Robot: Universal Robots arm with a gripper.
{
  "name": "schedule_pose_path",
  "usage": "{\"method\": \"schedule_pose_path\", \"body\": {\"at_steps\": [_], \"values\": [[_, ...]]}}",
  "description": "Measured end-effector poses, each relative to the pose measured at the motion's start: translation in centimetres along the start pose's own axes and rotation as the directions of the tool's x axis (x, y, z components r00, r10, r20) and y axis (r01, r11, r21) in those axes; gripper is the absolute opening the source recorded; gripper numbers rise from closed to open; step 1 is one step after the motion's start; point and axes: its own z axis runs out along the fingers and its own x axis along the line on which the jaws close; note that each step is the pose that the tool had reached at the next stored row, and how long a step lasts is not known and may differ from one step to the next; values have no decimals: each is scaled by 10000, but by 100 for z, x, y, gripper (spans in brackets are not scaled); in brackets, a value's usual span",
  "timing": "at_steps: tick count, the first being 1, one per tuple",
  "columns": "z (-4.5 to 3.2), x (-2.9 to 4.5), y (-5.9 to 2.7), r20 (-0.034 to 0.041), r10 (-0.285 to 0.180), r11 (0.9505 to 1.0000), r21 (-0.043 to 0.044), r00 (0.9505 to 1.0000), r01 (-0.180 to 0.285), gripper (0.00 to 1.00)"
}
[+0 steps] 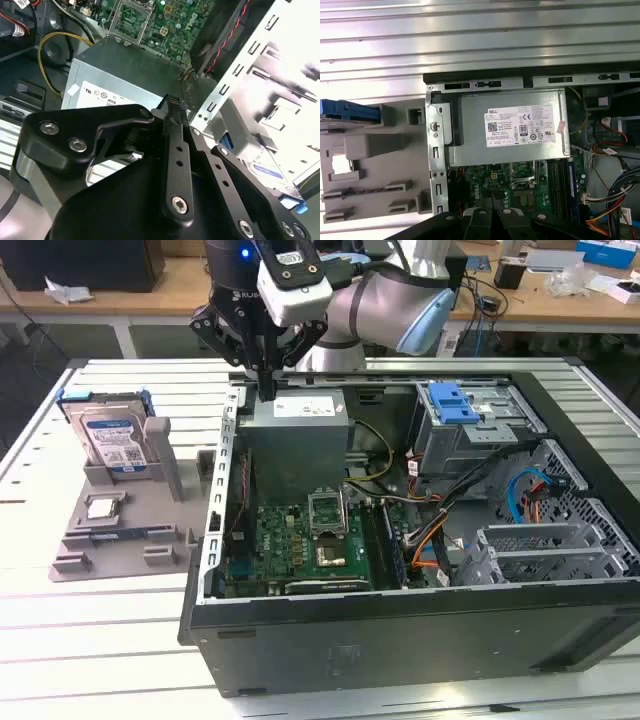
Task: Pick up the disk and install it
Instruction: 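Reach for the disk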
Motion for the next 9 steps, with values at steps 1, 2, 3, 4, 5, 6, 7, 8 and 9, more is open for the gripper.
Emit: {"method": "schedule_pose_path", "body": {"at_steps": [1,2,3,4,5,6,7,8,9], "values": [[-1,50,-4,0,1,10000,0,10000,-1,11],[-4,119,-9,-1,1,10000,1,10000,-1,11],[-5,172,-13,0,0,10000,0,10000,0,11],[-6,209,-16,0,2,10000,0,10000,-2,11],[-6,224,-17,0,2,10000,0,10000,-2,11],[-6,239,-18,0,1,10000,0,10000,-1,11],[-7,255,-19,0,1,10000,0,10000,-1,11],[-7,265,-20,1,1,10000,-1,10000,-1,11],[-7,275,-21,0,0,10000,0,10000,0,11]]}}
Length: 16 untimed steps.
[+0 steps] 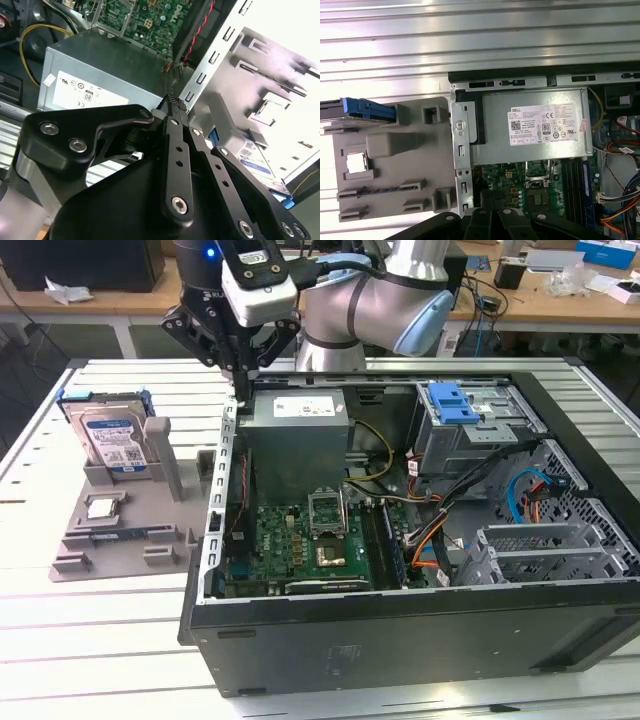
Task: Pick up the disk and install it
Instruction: 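Reach for the disk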
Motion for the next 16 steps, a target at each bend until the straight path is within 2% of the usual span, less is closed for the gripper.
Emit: {"method": "schedule_pose_path", "body": {"at_steps": [12,16], "values": [[-3,110,-8,0,1,10000,1,10000,-1,11],[-5,181,-13,-1,0,10000,0,10000,0,11]]}}
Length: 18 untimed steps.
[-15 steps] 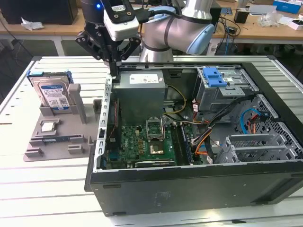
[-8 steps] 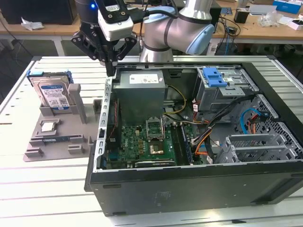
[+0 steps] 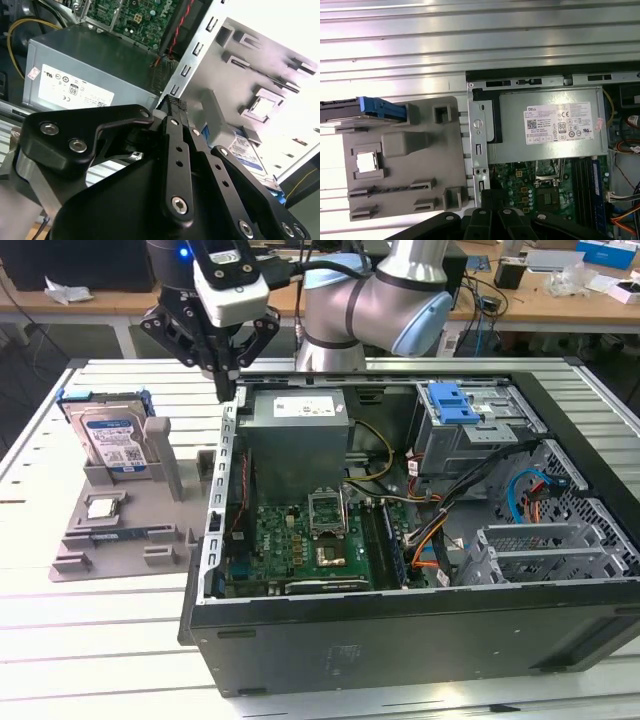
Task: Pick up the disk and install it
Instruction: 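Reach for the disk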
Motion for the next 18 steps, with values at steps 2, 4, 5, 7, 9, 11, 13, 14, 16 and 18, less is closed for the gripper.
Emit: {"method": "schedule_pose_path", "body": {"at_steps": [2,4,5,7,9,11,13,14,16,18], "values": [[-1,43,-3,0,0,10000,0,10000,0,11],[-2,107,-8,1,1,10000,-1,10000,-1,11],[-3,122,-9,0,1,10000,0,10000,-1,11],[-4,161,-12,1,0,10000,-1,10000,0,11],[-5,199,-14,1,0,10000,-1,10000,0,11],[-6,227,-16,0,0,10000,0,10000,0,11],[-7,281,-20,0,1,10000,0,10000,-1,11],[-8,304,-22,1,1,10000,0,10000,-1,11],[-9,360,-26,1,0,10000,0,10000,0,11],[-10,388,-28,1,1,10000,0,10000,-1,11]]}}
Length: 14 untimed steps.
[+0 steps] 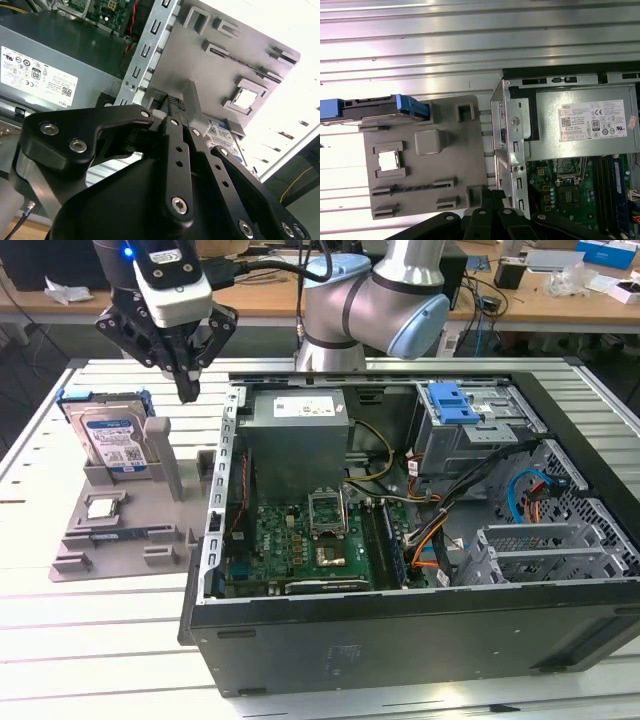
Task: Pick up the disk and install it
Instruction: 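Reach for the disk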
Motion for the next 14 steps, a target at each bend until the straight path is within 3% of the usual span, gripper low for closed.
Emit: {"method": "schedule_pose_path", "body": {"at_steps": [14], "values": [[-5,247,-15,0,0,10000,0,10000,0,11]]}}
